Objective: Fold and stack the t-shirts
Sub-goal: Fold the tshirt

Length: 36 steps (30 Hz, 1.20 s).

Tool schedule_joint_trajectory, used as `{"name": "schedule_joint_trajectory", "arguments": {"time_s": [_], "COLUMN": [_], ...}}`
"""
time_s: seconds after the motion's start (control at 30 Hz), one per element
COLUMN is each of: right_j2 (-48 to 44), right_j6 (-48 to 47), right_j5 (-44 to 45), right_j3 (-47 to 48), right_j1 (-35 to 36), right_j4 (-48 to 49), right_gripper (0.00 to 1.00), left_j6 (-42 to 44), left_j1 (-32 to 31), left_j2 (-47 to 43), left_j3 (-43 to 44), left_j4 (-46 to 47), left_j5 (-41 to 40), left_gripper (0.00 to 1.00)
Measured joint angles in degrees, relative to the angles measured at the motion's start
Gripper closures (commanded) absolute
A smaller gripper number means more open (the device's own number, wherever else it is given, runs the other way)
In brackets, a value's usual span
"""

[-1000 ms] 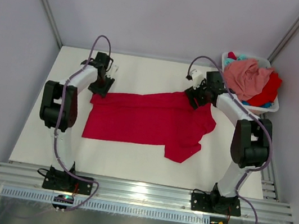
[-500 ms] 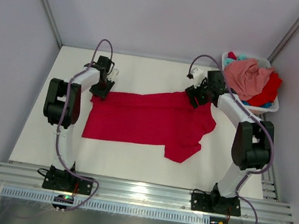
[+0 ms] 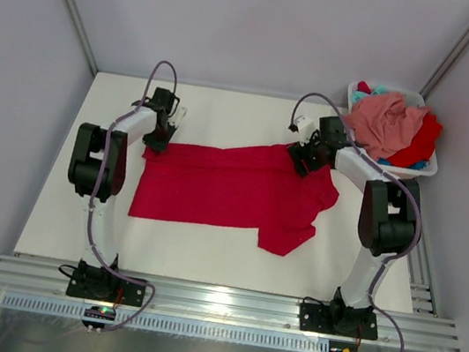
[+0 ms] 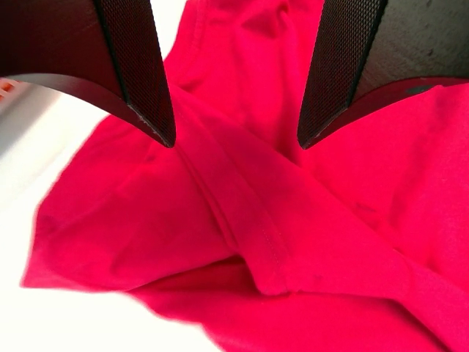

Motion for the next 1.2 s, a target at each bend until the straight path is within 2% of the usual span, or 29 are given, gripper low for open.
{"name": "schedule_joint_trajectory", "arguments": {"time_s": [0.33,0.43,0.53,0.63,0.93,1.2], "right_j2": [9.4,9.7,9.7,9.7,7.9,6.1], "right_j6": [-0.9,-1.2,-1.5,-1.6,-1.0,2.7], "right_j5": [0.4,0.4,0.4,0.4,2.1,1.3], "right_j3": [7.5,8.5,8.7,8.7,11.0,15.9], "right_j1": [0.0,0.0,0.0,0.0,-0.4,-2.7], "right_j4": [-1.0,-0.9,-0.9,-1.2,-0.1,2.8], "right_gripper": [0.29,0.38,0.38,0.32,0.26,0.25], "left_j6": [0.0,0.0,0.0,0.0,0.0,0.1], "left_j1": [0.0,0.0,0.0,0.0,0.0,0.0], "left_j2": [-0.3,-0.6,-0.8,-1.0,-1.2,-1.2], "left_j3": [-0.2,-0.5,-0.6,-0.6,-1.0,-1.0], "left_j4": [0.0,0.0,0.0,0.0,0.0,0.1], "left_j5": [0.3,0.5,0.7,0.7,0.7,0.6], "left_gripper": [0.96,0.96,0.96,0.96,0.96,0.96]}}
